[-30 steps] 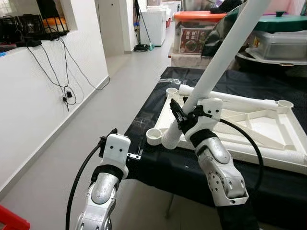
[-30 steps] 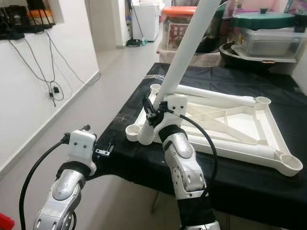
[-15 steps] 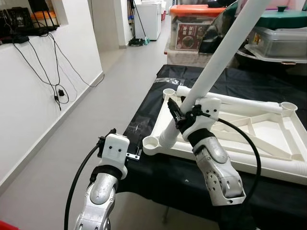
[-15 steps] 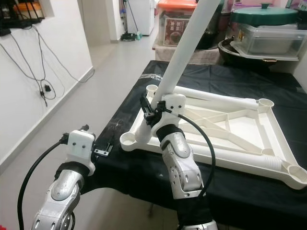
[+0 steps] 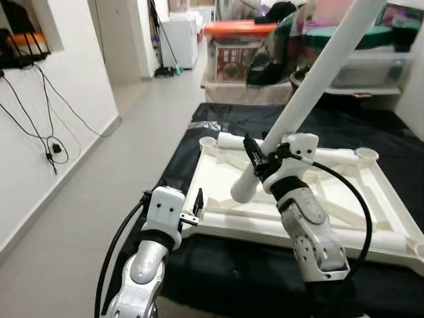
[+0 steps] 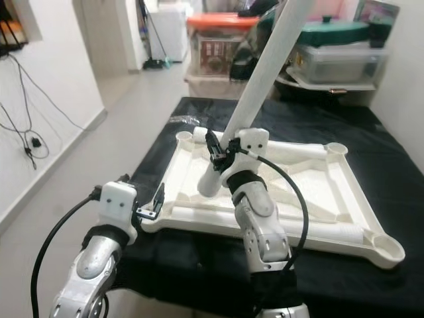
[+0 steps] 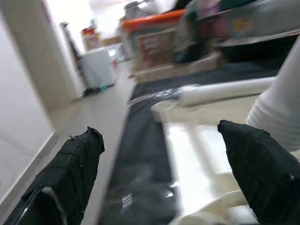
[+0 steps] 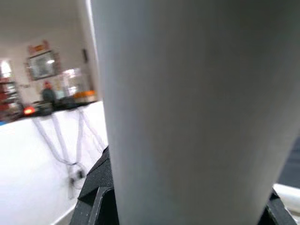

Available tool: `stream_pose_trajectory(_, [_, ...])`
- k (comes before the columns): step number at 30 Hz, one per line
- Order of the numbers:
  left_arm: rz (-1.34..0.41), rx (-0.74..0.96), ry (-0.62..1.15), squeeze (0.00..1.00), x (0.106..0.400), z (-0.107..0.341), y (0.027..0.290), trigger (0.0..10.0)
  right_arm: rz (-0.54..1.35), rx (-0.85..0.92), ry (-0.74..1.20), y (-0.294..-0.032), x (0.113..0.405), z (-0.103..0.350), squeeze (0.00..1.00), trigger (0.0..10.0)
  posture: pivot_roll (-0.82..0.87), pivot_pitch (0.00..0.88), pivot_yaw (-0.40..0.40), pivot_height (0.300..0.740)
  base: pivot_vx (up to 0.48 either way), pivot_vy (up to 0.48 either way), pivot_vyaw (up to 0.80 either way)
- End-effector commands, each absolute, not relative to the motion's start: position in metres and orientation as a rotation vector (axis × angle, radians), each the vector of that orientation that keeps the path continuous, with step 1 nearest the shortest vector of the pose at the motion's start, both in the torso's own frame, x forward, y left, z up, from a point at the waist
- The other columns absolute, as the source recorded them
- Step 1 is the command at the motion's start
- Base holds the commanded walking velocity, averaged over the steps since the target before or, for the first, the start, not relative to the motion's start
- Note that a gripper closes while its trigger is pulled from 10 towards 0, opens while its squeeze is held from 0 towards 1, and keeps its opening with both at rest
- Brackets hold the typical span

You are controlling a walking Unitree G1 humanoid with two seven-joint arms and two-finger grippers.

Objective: Building children table

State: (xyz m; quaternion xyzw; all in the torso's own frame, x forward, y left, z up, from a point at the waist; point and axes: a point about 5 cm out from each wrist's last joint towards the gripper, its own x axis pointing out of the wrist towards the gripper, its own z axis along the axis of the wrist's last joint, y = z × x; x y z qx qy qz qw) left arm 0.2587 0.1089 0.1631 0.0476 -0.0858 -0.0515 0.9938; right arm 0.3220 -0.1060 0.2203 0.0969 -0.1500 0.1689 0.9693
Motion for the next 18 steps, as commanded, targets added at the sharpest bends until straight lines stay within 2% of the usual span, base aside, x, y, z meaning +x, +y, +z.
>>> stream_pose_trajectory(1, [-0.084,0.085,-0.152,0.00,0.260,0.160,0.111,10.0,0.359,0.194,-0.323,-0.104,0.322,0.225,0.00,10.0,0.02,0.000,-0.024,0.740,0.000,0.000,0.00])
stream_pose_trajectory(7, [-0.081,0.086,-0.146,0.00,0.258,0.158,0.112,10.0,0.389,0.181,-0.350,-0.103,0.325,0.232,0.00,10.0,0.02,0.000,-0.030,0.740,0.000,0.000,0.00])
stream_pose_trajectory(18, [-0.143,0.046,-0.117,0.00,0.247,0.152,0.104,10.0,0.432,0.143,-0.398,-0.103,0.338,0.249,0.00,10.0,0.03,0.000,-0.047,0.740,0.000,0.000,0.80])
